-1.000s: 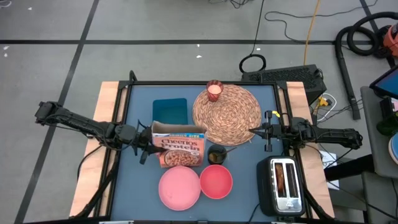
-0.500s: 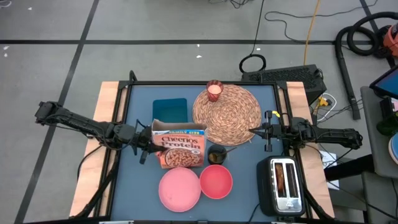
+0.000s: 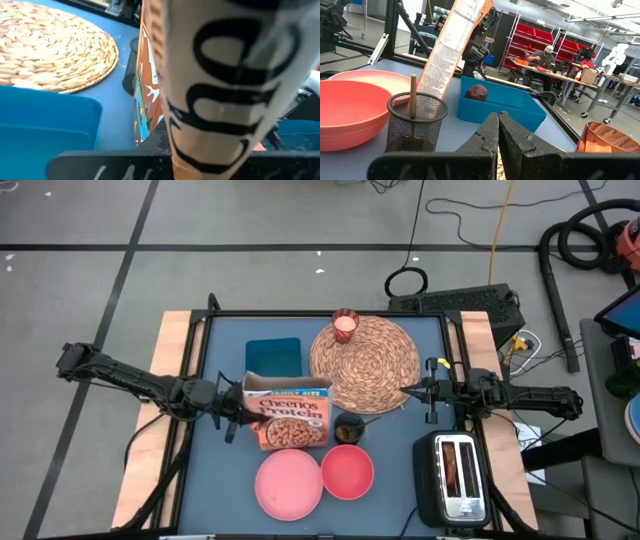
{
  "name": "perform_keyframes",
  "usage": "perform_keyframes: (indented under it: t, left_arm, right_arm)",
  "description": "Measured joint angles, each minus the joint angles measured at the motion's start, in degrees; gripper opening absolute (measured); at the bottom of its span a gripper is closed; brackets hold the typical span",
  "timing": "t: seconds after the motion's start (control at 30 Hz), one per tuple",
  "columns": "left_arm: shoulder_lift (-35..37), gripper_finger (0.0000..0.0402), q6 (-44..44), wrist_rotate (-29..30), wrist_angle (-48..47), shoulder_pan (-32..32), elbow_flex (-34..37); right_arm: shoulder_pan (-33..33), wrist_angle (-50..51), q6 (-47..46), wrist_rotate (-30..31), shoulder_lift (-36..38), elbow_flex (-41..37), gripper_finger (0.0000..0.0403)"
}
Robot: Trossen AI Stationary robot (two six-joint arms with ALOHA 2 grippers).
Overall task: Arrange a breakfast setting
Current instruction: Pour the cereal into the pink bowl
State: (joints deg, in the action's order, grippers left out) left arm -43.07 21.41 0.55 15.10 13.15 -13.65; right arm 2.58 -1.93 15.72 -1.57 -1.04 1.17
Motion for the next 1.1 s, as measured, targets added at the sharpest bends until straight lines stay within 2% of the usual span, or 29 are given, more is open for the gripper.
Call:
perform_keyframes:
  t: [0.27, 0.9, 1.1]
  left_arm:
    - [1.74, 0.0003, -0.61, 0.03, 1.70, -0.44, -0.02]
    - [15.48, 0.0003, 4.37, 0.05, 2.11, -1.95, -0.02]
    - [15.39, 0.0003, 4.49, 0.06, 4.81, -1.95, -0.03]
  right_arm:
    - [0.00, 0.01, 0.00, -0.01, 0.00, 0.01, 0.0000]
    - [0.01, -0.74, -0.12, 0.07, 0.00, 0.02, 0.0000]
    - [0.01, -10.61, -14.76, 0.05, 0.00, 0.00, 0.0000]
